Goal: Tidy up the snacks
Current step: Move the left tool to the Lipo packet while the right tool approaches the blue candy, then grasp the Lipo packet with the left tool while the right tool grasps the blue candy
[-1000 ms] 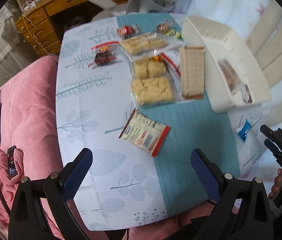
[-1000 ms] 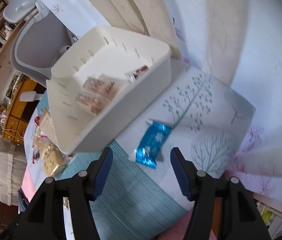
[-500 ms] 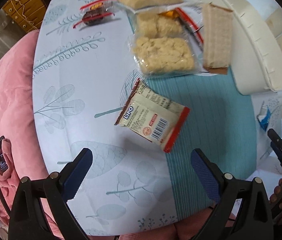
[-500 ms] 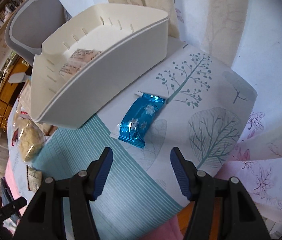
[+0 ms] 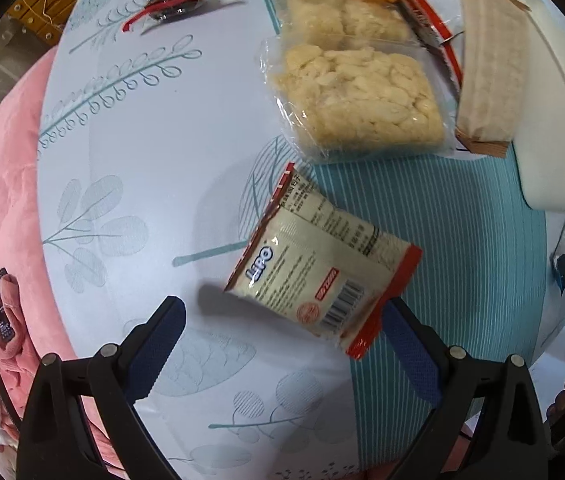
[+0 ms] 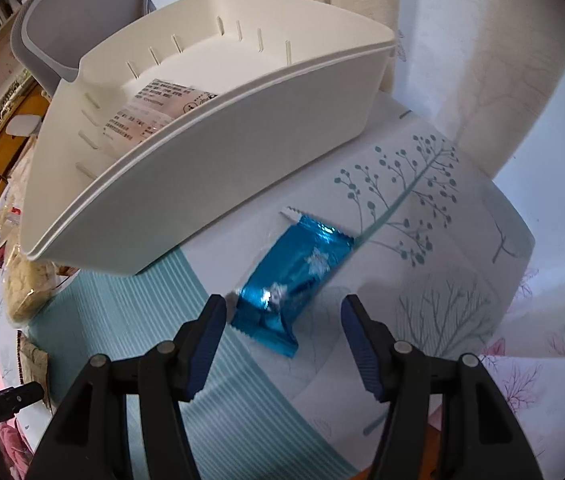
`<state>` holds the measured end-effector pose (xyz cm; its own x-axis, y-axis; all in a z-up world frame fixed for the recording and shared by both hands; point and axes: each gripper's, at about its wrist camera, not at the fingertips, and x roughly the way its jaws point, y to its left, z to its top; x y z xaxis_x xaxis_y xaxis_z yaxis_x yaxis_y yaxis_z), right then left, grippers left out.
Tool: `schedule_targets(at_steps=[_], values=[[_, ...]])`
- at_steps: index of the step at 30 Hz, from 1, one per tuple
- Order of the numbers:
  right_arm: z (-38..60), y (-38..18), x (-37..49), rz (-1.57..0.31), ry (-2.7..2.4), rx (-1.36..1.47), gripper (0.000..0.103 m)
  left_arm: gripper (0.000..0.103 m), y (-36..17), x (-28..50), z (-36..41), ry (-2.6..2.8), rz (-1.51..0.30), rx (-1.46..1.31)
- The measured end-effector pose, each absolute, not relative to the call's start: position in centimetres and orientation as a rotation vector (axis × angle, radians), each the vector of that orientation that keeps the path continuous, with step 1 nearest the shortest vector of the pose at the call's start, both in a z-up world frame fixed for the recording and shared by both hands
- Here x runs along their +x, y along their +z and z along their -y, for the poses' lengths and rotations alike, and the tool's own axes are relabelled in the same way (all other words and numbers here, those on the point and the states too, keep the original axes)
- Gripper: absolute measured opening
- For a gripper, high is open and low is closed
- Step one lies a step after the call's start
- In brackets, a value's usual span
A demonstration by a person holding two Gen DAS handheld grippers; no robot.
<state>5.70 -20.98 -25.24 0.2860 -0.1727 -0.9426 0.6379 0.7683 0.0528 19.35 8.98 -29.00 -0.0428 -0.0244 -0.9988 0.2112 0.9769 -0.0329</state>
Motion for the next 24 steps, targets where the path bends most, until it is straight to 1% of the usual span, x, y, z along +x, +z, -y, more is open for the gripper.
schedule_targets(at_steps=[4,6,7,10,12,14,16,20,24], values=[[21.2,-25.6,7.0,-1.189,-0.545,0.444,0.055,0.096,-29.8,19.9,-8.8,-0.187,-1.624,0.139],[21.1,-25.6,7.5,-1.198,-0.536,0.424,0.054,0.091,-29.9,20.1,-8.6,-0.191,-1.625,0.132],[21.1,-25.7,7.8,-1.205,-0.527,0.417,0.051,0.09,-29.9,20.2,-8.4,-0.192,-1.619,0.136],[21.1,-25.9,8.2,-1.217,-0.51,0.415,0.048,0.081,-29.6,20.3,-7.8,-0.216,-1.581,0.168],[21.0,-26.0,8.5,-1.218,-0.496,0.417,0.046,0.067,-29.3,20.3,-7.4,-0.226,-1.552,0.196],[21.0,-26.0,8.7,-1.222,-0.486,0.412,0.042,0.066,-29.3,20.3,-7.2,-0.233,-1.54,0.208],[20.8,-25.9,8.7,-1.225,-0.466,0.42,0.039,0.062,-29.2,20.3,-7.2,-0.23,-1.534,0.206],[20.1,-25.9,8.4,-1.233,-0.434,0.447,0.037,0.048,-28.8,20.0,-8.1,-0.253,-1.526,0.168],[18.6,-25.5,7.8,-1.241,-0.4,0.447,0.037,0.046,-28.6,19.4,-9.6,-0.261,-1.536,0.127]])
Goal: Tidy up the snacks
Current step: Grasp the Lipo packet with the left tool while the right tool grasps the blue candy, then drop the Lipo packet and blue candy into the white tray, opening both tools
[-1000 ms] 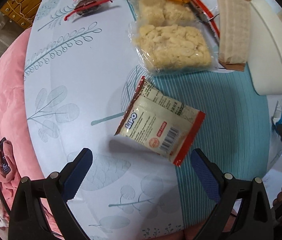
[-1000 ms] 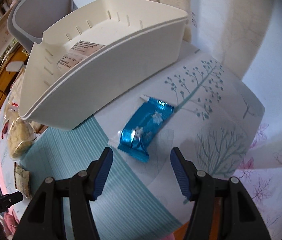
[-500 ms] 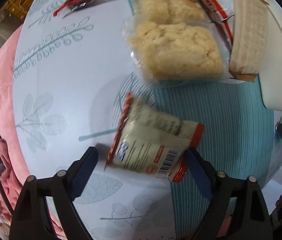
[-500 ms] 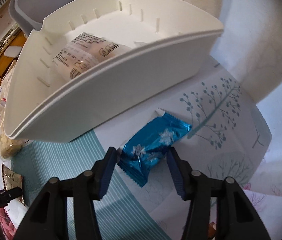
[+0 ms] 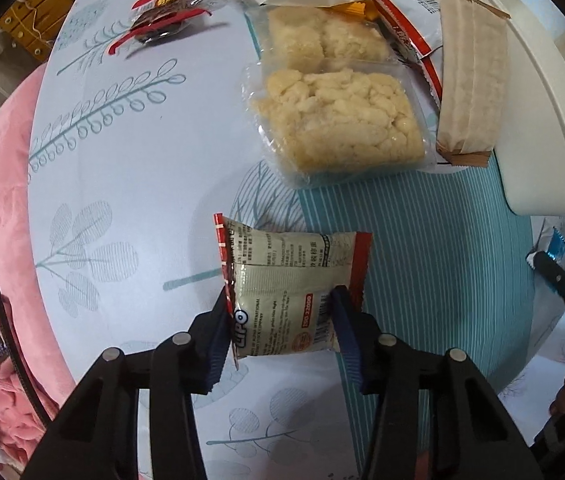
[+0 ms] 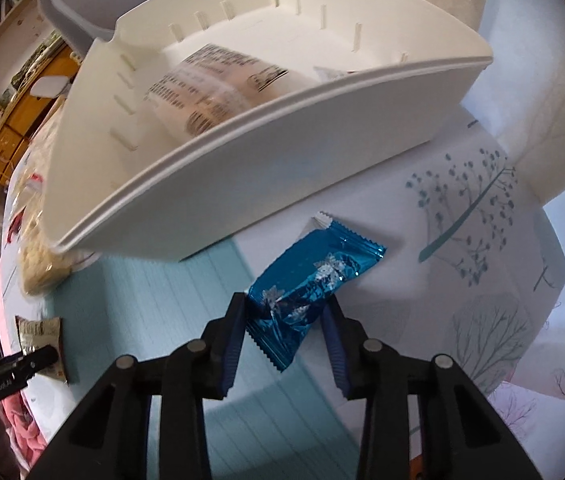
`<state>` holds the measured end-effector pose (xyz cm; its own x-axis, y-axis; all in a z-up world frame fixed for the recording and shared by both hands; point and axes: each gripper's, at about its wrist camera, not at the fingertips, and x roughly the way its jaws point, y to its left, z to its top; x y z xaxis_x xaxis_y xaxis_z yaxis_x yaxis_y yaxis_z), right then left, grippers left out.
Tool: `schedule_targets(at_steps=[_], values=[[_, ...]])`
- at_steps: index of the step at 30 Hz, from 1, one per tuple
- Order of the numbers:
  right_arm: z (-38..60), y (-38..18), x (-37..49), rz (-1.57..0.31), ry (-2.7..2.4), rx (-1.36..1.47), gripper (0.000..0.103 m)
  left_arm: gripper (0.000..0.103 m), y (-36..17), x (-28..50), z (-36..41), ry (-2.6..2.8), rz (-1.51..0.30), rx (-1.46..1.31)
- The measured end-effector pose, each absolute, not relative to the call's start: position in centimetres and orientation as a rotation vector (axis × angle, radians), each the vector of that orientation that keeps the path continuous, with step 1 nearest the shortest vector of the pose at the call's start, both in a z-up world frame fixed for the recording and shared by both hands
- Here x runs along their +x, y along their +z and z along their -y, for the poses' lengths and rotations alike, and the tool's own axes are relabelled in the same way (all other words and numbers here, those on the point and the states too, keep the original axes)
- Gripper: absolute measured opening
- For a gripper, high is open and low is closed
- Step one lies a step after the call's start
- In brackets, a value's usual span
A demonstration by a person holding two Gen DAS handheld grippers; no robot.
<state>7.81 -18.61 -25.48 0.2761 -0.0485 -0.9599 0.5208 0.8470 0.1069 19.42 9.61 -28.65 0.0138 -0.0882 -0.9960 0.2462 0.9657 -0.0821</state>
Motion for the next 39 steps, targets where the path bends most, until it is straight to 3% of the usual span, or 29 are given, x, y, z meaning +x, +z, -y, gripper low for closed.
schedule_targets(at_steps=[10,21,39], values=[[12.9,-23.3,7.0,-1.243,-0.19,0.367,0.037,0.044,-26.8,15.8,-13.1,-0.263,-1.499,0.062],[7.4,-18.6,9.1,-1.144,0.199,0.247,0.037,0.044,-20.0,13.6,-15.1,-0.238,-1.358,-0.112],[15.1,-9.9,9.6,-0.904,0.326,0.143,0.037,0.044,-9.1,14.1,-5.3,-0.219,-1.193,-0.206]])
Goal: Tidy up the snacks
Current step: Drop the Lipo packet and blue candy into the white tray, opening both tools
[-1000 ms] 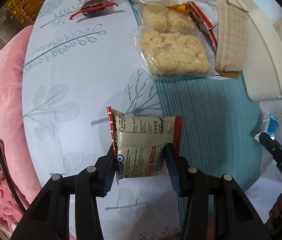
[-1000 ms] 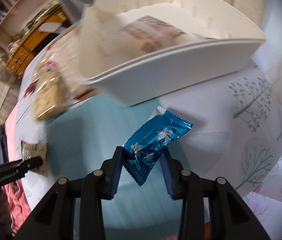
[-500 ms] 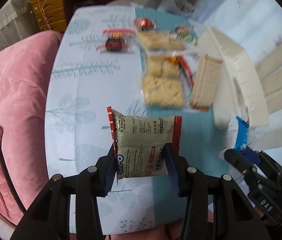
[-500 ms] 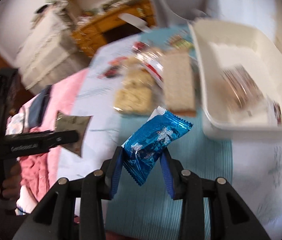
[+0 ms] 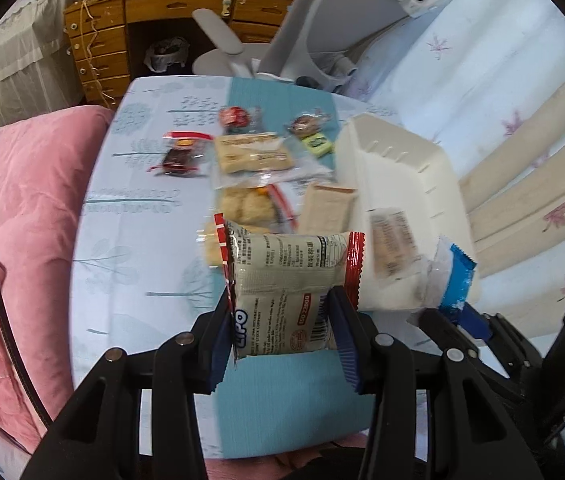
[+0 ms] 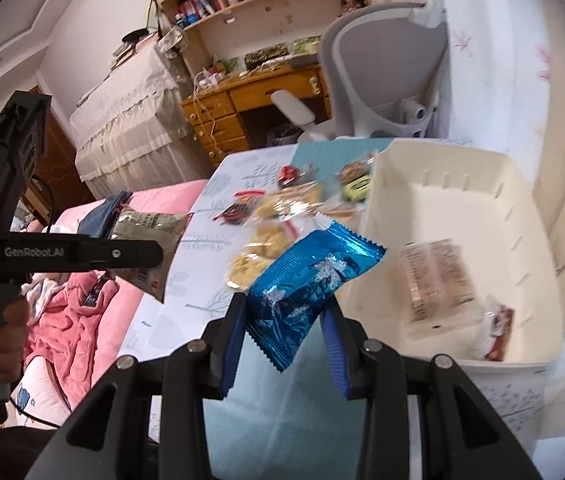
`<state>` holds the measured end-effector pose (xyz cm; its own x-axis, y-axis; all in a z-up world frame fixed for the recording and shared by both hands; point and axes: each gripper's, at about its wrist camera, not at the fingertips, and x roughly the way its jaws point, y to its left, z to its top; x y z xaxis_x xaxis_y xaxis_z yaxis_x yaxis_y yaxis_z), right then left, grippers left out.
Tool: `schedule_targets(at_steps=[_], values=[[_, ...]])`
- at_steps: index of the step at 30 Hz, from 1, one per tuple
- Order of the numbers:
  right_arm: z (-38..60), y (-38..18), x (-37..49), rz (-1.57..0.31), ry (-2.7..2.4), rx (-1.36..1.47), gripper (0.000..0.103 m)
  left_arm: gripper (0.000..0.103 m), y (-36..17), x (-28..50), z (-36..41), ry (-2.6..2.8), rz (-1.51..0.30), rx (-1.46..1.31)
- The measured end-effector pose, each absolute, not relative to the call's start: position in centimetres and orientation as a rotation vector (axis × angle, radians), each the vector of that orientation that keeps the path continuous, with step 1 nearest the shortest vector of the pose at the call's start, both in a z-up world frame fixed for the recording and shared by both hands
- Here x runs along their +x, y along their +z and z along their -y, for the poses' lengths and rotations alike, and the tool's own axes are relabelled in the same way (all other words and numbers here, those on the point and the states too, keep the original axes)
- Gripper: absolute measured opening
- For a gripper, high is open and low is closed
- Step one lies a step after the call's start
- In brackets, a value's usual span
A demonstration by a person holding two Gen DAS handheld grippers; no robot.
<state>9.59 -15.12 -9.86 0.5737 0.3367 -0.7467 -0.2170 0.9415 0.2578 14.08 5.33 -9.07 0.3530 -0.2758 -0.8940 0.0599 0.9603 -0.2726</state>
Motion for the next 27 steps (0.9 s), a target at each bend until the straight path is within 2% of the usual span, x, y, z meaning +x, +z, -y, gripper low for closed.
schedule_targets(at_steps=[19,22,24,26,27], values=[[29.1,-10.2,11.2,-0.926,0.255,0.124,0.038,0.044,-8.3,17.2,11.9,-0.312,-1.213,-0.214],[30.2,-10.3,11.9,-0.933,0.252,0.116,0.039,0.051,-8.3,18.0,13.1,-0.317,-1.201,-0.224],[30.8,-10.4,12.2,-0.934,0.231,0.112,0.039,0.068,-7.9,18.3,13.5,-0.31,-1.176,-0.216],[31.4,-10.8,12.8,-0.953,0.211,0.113,0.044,0.076,-7.5,18.4,13.4,-0.288,-1.145,-0.213],[31.7,-11.1,13.0,-0.963,0.205,0.119,0.051,0.076,-7.3,18.5,13.2,-0.278,-1.137,-0.221]])
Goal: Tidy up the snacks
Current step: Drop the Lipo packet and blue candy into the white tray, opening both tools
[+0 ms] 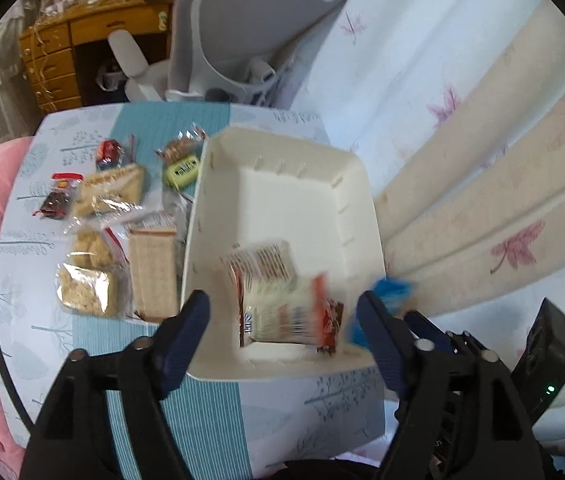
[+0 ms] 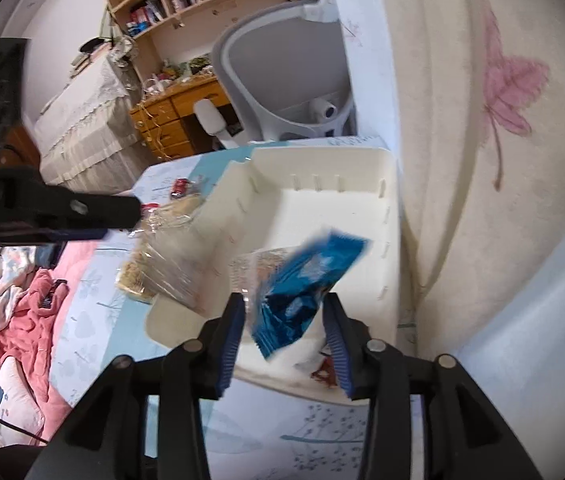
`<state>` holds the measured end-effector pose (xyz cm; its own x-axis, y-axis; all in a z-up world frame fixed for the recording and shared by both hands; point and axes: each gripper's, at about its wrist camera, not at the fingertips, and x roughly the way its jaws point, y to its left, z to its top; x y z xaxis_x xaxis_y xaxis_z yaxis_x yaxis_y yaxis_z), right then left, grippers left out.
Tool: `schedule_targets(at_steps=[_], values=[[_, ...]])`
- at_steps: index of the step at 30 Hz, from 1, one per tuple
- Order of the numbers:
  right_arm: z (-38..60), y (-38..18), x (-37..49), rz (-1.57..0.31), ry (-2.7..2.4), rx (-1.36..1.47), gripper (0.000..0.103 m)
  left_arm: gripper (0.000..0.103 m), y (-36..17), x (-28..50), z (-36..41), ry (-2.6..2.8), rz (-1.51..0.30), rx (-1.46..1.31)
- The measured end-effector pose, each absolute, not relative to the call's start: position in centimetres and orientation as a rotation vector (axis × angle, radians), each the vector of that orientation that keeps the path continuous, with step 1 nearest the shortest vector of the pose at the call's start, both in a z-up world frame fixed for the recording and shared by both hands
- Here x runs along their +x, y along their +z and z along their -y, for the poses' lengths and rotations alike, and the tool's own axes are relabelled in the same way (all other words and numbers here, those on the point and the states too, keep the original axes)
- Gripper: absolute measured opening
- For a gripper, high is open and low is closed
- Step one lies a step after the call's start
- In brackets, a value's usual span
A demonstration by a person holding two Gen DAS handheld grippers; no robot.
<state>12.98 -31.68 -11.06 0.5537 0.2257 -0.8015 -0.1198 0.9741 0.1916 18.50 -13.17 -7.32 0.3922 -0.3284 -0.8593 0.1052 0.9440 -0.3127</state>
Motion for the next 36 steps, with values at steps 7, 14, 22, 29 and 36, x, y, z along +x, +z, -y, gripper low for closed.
schedule_targets(at_steps=[7,14,22,29,36], values=[[32.6,-12.4,13.8,-1.004,0.222,0.178,0.057,0.077,-8.2,18.6,11.0,-0.18,-1.162,-0.267],[32.0,-13.2,14.3,-1.04,0.264,0.233,0.057,0.077,-9.4,17.3,8.7,-0.12,-1.184,-0.296],[30.7,-14.1,14.8,-1.095,0.245,0.325,0.057,0.077,-11.1,15.3,4.8,-0.074,-1.219,-0.342],[27.5,-14.7,14.5,-1.127,0.201,0.394,0.057,0.081,-12.1,14.5,0.4,-0.061,-1.263,-0.343],[22.3,-14.8,13.4,-1.135,0.154,0.424,0.057,0.083,-12.6,14.3,-4.7,-0.102,-1.299,-0.298]])
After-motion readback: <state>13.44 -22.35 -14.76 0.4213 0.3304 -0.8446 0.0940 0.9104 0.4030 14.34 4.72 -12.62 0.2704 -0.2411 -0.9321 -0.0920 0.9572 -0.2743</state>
